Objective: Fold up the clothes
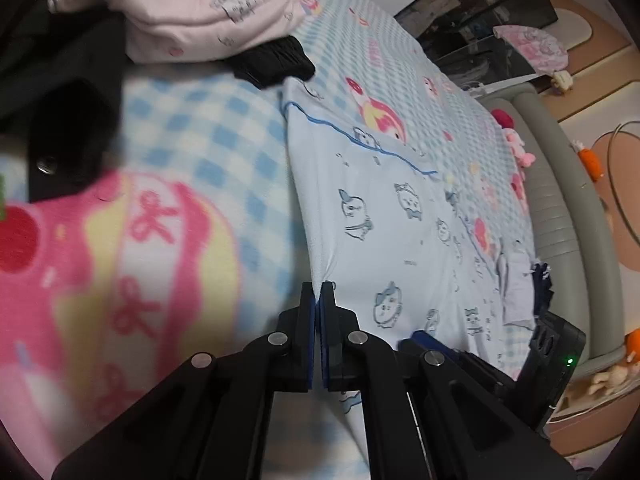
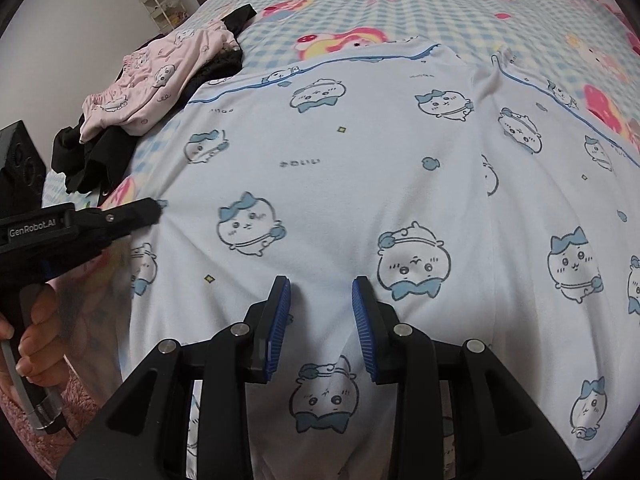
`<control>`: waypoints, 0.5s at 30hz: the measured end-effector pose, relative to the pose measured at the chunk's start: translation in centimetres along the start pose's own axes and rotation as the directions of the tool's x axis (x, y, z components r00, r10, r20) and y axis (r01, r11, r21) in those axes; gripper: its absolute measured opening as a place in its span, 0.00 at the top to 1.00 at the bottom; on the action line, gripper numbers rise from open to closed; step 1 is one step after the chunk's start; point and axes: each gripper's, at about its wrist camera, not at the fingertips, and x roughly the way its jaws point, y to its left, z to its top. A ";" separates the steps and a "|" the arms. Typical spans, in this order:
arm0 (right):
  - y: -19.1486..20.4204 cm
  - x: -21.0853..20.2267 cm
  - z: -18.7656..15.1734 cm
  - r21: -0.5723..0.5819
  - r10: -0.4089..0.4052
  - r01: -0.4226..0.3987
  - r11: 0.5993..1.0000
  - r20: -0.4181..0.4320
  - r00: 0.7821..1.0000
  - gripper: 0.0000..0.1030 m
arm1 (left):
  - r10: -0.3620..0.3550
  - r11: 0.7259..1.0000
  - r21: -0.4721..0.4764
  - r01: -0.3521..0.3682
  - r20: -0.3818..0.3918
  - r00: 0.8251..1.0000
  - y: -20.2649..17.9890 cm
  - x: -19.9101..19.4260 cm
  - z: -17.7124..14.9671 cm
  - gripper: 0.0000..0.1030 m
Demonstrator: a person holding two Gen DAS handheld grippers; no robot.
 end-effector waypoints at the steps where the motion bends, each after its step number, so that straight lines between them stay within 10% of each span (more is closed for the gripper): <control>1: 0.0 -0.1 0.0 0.000 -0.003 0.003 1.000 0.002 1.000 0.69 | 0.020 1.000 0.007 -0.020 0.000 1.000 0.0 0.0 0.0 0.98; 8: -1.1 -1.1 0.0 0.025 -0.004 0.004 1.000 0.017 1.000 0.70 | -0.039 0.996 -0.082 0.035 -0.056 0.998 1.3 -0.1 -1.2 0.95; 11: -1.1 -2.4 -0.1 0.029 0.042 -0.043 0.999 0.043 0.998 0.68 | -0.115 0.986 -0.131 0.106 -0.064 0.991 1.7 -0.4 -2.3 0.70; 15: -0.6 -3.0 -0.6 0.012 0.086 -0.087 0.996 0.035 0.996 0.68 | -0.099 0.988 -0.121 0.091 -0.064 0.993 1.3 -0.5 -3.8 0.66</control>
